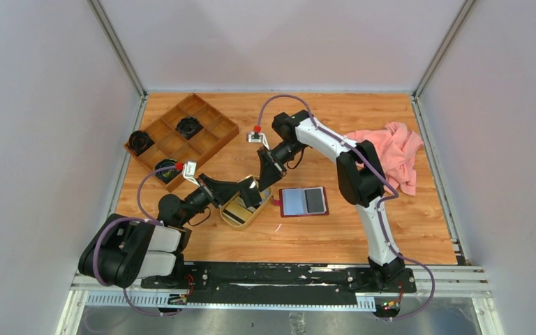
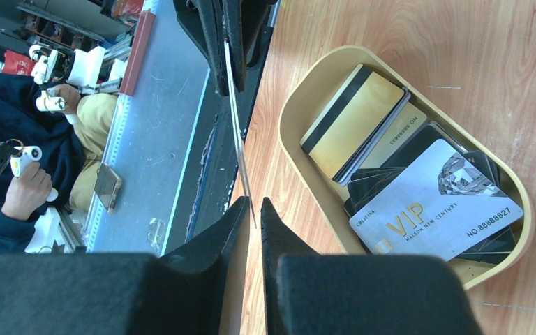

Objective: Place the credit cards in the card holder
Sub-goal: Place the credit card in the storage box.

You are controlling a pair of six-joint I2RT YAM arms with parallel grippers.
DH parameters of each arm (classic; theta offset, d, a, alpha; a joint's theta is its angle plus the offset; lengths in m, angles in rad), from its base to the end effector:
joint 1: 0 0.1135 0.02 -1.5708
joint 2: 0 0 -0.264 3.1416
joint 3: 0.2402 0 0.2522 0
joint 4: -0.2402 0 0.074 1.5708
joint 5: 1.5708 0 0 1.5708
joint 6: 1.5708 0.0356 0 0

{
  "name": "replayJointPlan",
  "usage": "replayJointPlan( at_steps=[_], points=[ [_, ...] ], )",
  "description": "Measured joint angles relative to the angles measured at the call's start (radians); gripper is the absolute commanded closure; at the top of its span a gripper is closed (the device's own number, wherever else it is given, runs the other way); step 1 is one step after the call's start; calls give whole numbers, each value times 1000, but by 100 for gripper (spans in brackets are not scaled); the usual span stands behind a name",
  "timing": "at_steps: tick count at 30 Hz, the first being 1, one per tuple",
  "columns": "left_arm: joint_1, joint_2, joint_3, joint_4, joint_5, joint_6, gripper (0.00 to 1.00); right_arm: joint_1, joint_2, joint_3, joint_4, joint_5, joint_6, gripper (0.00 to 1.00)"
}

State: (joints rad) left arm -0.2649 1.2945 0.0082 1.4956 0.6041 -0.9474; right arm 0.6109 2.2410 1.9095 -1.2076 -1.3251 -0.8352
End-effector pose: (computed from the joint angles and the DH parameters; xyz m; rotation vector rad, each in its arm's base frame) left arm 0.1640 -0.0654 0.1707 0.0405 1.5544 -1.3925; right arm 0.3388 0.2794 0.2148 -1.5808 1.7474 1.8225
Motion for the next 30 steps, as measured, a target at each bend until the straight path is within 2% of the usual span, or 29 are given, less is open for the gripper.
replayJointPlan(
  at_steps=[22,24,28,30],
  points=[
    [2,-11,0,0,31,-5,100,5,16,1,-29,-44,-16,88],
    [2,-5,0,1,33,-7,100,10,18,7,-35,-52,-23,90],
    [2,7,0,5,42,-10,100,15,23,15,-42,-61,-32,99],
    [2,9,0,5,42,-10,100,15,29,17,-47,-64,-35,100]
  ],
)
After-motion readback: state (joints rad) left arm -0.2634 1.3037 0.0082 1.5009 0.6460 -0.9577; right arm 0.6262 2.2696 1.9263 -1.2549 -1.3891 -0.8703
